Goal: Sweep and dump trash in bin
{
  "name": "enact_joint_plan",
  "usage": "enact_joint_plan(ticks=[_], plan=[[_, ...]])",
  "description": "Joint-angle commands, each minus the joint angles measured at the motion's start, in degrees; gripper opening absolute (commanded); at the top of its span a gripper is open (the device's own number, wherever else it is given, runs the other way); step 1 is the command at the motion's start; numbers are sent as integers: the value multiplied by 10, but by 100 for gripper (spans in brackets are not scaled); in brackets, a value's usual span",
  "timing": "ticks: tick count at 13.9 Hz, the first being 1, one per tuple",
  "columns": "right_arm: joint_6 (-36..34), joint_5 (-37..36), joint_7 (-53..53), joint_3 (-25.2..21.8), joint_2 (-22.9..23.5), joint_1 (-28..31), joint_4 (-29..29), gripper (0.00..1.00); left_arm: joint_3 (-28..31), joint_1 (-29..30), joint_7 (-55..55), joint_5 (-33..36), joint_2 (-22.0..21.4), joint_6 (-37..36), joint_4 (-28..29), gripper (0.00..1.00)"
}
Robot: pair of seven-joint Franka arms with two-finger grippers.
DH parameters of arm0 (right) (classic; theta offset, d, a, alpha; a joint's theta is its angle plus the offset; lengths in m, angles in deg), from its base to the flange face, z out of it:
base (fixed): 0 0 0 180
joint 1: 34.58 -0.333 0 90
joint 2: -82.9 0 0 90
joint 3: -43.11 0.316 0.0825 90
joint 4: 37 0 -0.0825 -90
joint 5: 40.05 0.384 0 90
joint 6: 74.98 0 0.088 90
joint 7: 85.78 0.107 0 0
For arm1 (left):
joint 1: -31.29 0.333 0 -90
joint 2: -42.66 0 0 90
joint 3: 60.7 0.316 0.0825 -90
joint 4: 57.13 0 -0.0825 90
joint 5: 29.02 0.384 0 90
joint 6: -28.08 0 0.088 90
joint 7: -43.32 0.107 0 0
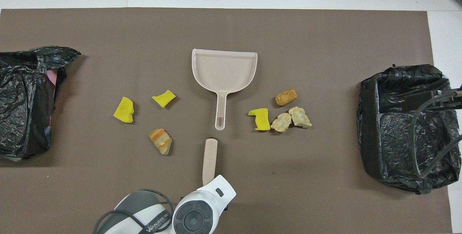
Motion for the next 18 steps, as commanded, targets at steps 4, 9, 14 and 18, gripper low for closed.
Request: enact_joint_plan(ticks=[4,9,14,18], plan=[[66,1,92,3,10,-82,-23,100,-1,116,33,47,-14,-71,-71,0],[183,18,204,6,113,-165,-14,100,-2,255,174,60,-6,-69,-72,0],[285,17,349,8,237,-254,17,100,-2,414,414,60,3,-43,-67,0],[349,37,404,20,300,-298,21,100,-2,484,538,60,23,-9,-51,0]])
